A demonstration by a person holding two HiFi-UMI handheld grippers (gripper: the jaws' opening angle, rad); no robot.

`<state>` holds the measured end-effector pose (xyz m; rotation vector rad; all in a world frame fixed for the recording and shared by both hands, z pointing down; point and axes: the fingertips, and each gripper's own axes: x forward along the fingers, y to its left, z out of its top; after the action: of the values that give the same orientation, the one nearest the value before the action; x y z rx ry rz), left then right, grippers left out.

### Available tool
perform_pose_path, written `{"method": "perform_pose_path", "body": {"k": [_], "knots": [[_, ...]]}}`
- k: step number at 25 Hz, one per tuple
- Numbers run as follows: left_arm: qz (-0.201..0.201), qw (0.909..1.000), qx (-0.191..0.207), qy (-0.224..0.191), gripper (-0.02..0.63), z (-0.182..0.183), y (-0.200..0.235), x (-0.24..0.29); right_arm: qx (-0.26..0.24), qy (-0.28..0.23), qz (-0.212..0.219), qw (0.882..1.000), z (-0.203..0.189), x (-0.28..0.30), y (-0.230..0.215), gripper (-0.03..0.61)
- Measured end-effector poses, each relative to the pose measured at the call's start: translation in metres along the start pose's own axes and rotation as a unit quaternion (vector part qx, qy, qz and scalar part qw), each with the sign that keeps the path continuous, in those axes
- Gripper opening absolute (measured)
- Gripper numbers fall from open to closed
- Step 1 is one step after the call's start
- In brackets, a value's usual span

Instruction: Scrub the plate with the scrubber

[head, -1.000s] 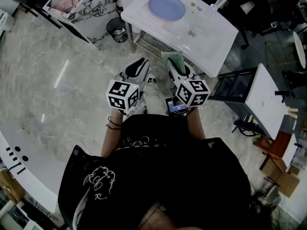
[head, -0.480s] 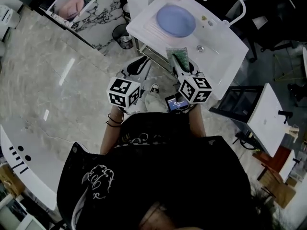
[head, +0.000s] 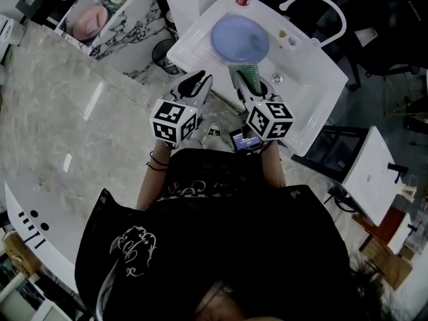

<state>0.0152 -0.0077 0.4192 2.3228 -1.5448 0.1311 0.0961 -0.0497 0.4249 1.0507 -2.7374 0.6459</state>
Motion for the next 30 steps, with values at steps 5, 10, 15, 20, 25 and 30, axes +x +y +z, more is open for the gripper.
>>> {"method": "perform_pose_path", "body": {"k": [5, 10, 15, 20, 25, 30], "knots": [[-0.015, 0.9997, 0.002, 0.021, 0.078, 0.000, 0.004, 0.020, 0.009, -0.004, -0.009, 1.000, 0.008, 0.009, -0.013, 0.090], [-0.030, 0.9988, -0.005, 0.038, 0.138, -0.002, 0.013, 0.037, 0.017, -0.001, -0.023, 1.000, 0.009, 0.017, -0.025, 0.090], [-0.054, 0.9961, -0.012, 0.068, 0.170, -0.012, 0.026, 0.061, 0.031, -0.001, -0.051, 0.998, 0.009, 0.027, -0.041, 0.089], [-0.079, 0.9913, -0.017, 0.104, 0.184, -0.021, 0.052, 0.092, 0.041, 0.001, -0.086, 0.995, 0.013, 0.046, -0.057, 0.089], [-0.095, 0.9832, -0.018, 0.155, 0.224, -0.039, 0.083, 0.126, 0.051, -0.002, -0.123, 0.991, 0.021, 0.065, -0.072, 0.089], [-0.101, 0.9729, -0.025, 0.206, 0.250, -0.065, 0.113, 0.159, 0.055, 0.004, -0.158, 0.986, 0.022, 0.082, -0.092, 0.089]]}}
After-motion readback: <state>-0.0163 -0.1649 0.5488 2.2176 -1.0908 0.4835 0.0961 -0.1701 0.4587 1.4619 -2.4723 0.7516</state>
